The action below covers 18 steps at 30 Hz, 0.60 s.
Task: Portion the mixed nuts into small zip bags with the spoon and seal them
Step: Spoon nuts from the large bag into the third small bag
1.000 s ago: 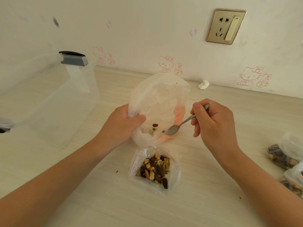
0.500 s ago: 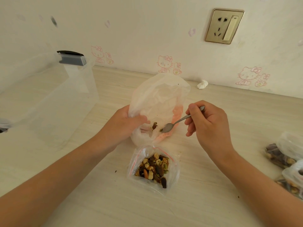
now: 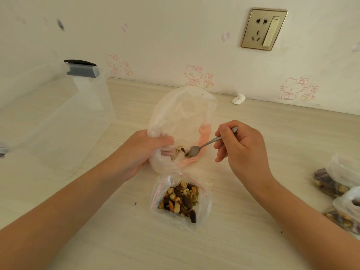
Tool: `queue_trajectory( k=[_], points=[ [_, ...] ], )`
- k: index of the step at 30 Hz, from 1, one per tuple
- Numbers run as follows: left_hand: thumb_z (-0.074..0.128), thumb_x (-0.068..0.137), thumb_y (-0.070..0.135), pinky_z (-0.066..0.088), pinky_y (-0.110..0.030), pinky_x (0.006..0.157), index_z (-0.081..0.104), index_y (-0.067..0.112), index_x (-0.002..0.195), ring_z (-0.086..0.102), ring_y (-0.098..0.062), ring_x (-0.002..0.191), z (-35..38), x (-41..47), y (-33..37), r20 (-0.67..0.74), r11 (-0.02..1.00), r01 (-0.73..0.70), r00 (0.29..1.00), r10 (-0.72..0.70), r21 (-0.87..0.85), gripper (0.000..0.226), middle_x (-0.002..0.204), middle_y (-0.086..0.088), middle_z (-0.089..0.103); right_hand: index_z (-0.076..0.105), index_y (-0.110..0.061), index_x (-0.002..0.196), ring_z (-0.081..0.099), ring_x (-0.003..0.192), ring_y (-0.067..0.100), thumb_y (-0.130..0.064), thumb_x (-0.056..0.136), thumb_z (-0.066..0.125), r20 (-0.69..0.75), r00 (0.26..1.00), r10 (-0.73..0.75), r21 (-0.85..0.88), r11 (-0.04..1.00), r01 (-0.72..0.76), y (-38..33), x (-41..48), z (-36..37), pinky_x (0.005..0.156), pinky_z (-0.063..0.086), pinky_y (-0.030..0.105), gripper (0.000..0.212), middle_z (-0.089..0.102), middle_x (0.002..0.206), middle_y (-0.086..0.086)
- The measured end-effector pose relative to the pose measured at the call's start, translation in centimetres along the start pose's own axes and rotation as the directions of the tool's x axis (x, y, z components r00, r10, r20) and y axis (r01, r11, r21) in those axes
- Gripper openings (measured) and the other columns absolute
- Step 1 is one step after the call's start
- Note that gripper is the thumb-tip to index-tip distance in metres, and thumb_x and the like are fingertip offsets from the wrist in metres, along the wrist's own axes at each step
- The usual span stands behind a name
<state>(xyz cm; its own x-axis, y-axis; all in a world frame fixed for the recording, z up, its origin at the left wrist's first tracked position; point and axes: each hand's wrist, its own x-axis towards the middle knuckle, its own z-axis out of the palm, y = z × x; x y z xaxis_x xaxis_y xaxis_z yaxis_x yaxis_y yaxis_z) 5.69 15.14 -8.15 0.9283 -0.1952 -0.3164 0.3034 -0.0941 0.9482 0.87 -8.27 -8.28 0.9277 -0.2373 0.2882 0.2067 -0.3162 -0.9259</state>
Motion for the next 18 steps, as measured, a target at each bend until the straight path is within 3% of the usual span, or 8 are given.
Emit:
queue_trajectory(
  k=[3, 6, 12, 18],
  points=[
    [0.072, 0.095, 0.018, 0.058, -0.034, 0.076, 0.075, 0.005, 0.111, 0.077, -0.024, 0.092, -0.21, 0.0, 0.06, 0.04, 0.998, 0.067, 0.997, -0.067, -0.02, 0.022, 0.1, -0.014, 0.081, 0.07, -0.016, 0.081, 0.063, 0.047, 0.019, -0.019, 0.106, 0.053, 0.008, 1.0, 0.023, 0.022, 0.999, -0.023, 0.02, -0.05, 0.11, 0.046, 0.055, 0.031, 0.03, 0.069, 0.063, 0.003],
    [0.067, 0.097, 0.013, 0.063, -0.034, 0.073, 0.072, -0.001, 0.117, 0.078, -0.027, 0.093, 0.03, -0.12, 0.11, 0.046, 0.982, 0.095, 0.995, -0.088, -0.161, 0.025, 0.106, -0.019, 0.079, 0.07, -0.013, 0.081, 0.063, 0.047, 0.02, -0.018, 0.106, 0.053, 0.02, 0.998, 0.054, 0.039, 0.998, -0.055, 0.1, -0.03, 0.19, 0.048, 0.057, 0.035, 0.03, 0.069, 0.063, 0.004],
    [0.055, 0.104, 0.014, 0.065, -0.043, 0.084, 0.066, -0.006, 0.124, 0.077, -0.033, 0.105, -0.11, -0.17, 0.73, 0.115, 0.887, 0.199, 0.979, -0.166, -0.416, 0.031, 0.115, -0.024, 0.076, 0.07, -0.012, 0.081, 0.063, 0.047, 0.021, -0.017, 0.105, 0.053, 0.036, 0.997, 0.073, 0.045, 0.996, -0.075, 0.14, -0.02, 0.21, 0.048, 0.057, 0.036, 0.03, 0.069, 0.064, 0.005],
    [0.051, 0.107, 0.013, 0.066, -0.041, 0.08, 0.064, -0.009, 0.126, 0.079, -0.029, 0.095, 0.6, -0.34, 0.54, 0.134, 0.826, 0.251, 0.968, -0.212, -0.504, 0.033, 0.114, -0.022, 0.077, 0.07, -0.012, 0.081, 0.063, 0.047, 0.021, -0.017, 0.106, 0.053, 0.037, 0.995, 0.097, 0.071, 0.993, -0.099, 0.35, 0.01, 0.34, 0.047, 0.057, 0.034, 0.031, 0.069, 0.063, 0.006]
  ],
)
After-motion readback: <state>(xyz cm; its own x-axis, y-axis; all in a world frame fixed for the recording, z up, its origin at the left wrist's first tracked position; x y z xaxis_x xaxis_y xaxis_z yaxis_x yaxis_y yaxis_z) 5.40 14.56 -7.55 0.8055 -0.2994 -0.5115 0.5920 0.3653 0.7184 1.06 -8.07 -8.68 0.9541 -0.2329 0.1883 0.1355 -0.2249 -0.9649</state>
